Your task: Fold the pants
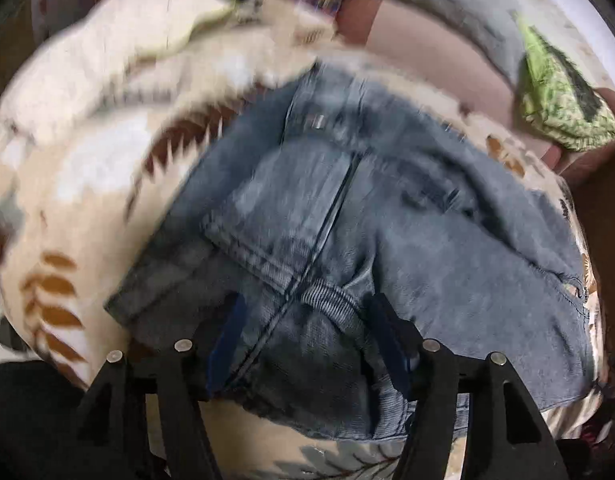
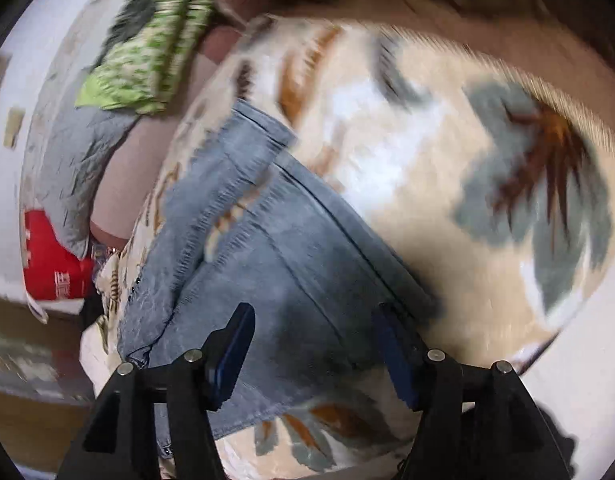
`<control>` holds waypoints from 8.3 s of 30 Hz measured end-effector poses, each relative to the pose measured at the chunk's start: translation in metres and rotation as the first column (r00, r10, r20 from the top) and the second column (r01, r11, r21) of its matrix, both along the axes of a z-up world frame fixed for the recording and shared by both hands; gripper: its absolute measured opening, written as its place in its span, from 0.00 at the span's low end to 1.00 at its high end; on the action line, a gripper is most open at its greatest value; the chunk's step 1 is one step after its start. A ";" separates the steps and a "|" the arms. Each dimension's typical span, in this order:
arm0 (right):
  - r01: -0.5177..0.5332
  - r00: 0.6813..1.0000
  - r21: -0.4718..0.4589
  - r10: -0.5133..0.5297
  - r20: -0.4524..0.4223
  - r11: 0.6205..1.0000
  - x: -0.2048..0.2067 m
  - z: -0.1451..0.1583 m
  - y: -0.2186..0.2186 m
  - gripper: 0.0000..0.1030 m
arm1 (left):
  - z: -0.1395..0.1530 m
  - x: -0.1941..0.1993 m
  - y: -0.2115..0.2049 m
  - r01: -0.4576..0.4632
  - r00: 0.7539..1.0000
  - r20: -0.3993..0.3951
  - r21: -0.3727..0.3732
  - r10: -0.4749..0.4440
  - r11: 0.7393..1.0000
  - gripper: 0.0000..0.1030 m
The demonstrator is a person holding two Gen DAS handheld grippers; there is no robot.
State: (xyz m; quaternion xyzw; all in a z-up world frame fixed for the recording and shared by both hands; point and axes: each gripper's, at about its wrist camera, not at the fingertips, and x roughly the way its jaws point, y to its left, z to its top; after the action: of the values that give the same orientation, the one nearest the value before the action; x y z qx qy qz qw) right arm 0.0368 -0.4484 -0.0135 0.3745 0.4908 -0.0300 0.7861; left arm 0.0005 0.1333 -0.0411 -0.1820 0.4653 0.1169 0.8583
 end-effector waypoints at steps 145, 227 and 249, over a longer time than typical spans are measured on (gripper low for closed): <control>-0.168 0.985 -0.378 0.136 -0.109 0.910 0.004 -0.020 -0.010 0.21 | 0.002 0.015 0.014 0.175 0.982 0.057 0.104 -0.182 0.979 0.57; -0.377 0.898 -0.035 0.374 0.229 0.926 0.014 -0.015 0.110 0.60 | -0.018 0.025 0.017 0.035 0.992 0.114 0.203 -0.060 0.979 0.81; -0.165 0.978 0.171 0.138 0.157 0.971 0.144 -0.040 0.027 0.60 | -0.020 0.025 0.020 0.044 0.990 0.124 0.185 -0.068 0.982 0.82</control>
State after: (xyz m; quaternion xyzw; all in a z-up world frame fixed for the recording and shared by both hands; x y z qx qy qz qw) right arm 0.1806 -0.4210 -0.0532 0.4076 0.4604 0.1025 0.7819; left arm 0.0258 0.1535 -0.0610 -0.0970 0.4007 0.1227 0.9028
